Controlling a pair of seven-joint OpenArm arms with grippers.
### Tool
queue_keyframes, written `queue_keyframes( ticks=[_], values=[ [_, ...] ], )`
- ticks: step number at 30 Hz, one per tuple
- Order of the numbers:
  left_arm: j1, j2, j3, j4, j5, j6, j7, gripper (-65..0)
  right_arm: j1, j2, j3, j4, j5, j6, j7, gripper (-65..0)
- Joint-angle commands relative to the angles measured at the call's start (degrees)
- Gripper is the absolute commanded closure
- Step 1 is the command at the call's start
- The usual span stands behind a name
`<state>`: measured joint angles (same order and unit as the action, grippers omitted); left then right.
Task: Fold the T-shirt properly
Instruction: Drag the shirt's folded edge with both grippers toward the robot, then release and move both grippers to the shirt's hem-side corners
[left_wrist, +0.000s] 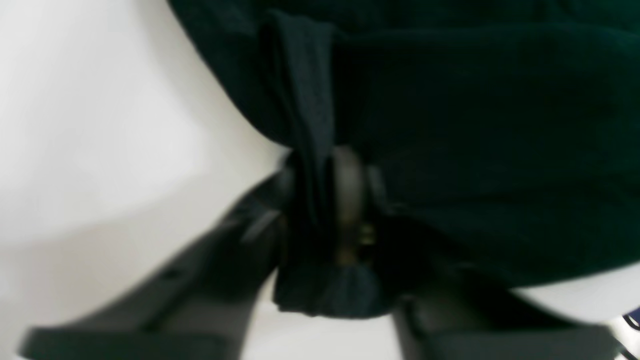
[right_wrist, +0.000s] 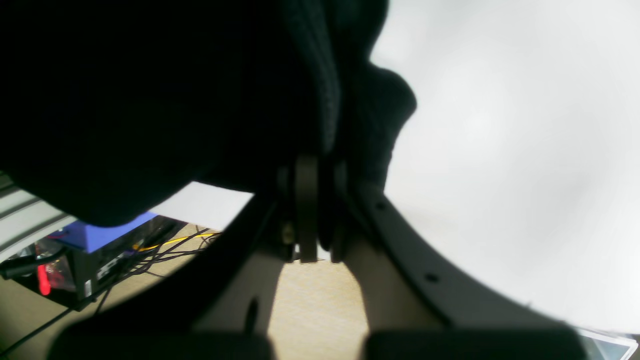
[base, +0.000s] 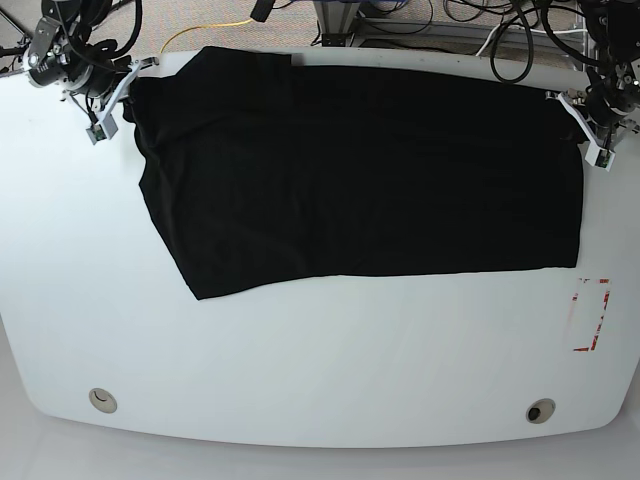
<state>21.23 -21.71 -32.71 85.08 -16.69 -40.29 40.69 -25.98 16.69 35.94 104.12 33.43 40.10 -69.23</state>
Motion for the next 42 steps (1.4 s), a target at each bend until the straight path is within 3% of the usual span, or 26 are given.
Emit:
queue_keyframes(
  ticks=[1, 3, 8, 11, 23, 29, 35, 42],
  values=[
    [0.88, -0.66, -0.04, -0.29, 3.54, 0.29, 4.63, -22.8, -0.53, 0.41, 0.67, 1.07, -0.07, -0.10, 0.44, -3.2],
    [0.88, -0.75, -0.04, -0.20, 3.54, 0.29, 5.95, -27.9, -0.53, 0.06, 0.67, 1.07, -0.24, -0.10, 0.44, -11.3],
    [0.44, -0.75, 0.05, 0.33, 3.11, 0.29, 7.80, -35.4, -0.70, -0.29, 3.31, 3.71, 0.02, -0.10, 0.44, -46.6],
    [-0.18, -0.75, -0.04, 2.97, 3.11, 0.29, 7.97, -35.6, -1.41, -2.23, 6.39, 6.87, 0.11, -0.10, 0.44, -53.6],
    [-4.57, -0.31, 0.05, 12.99, 3.11, 0.29, 8.06, -35.3, 8.09, -2.49, 7.88, 7.05, 0.02, -0.10, 0.44, -53.6],
    [-8.97, -0.31, -0.04, 12.99, 3.46, 0.29, 9.99, -35.3, 18.28, -2.14, 7.27, -0.25, -0.24, -0.10, -0.61, -53.6],
    [-13.01, -0.31, -0.13, 12.20, 3.63, 0.29, 9.99, -35.1, 28.48, 1.55, 0.14, -12.12, -0.24, -0.10, -0.44, -49.9],
    [-16.62, -0.31, -0.21, 9.03, 3.63, 0.29, 9.99, -35.1, 38.50, 4.72, -8.21, -27.15, -0.33, -0.10, 6.15, -46.6]
  ],
)
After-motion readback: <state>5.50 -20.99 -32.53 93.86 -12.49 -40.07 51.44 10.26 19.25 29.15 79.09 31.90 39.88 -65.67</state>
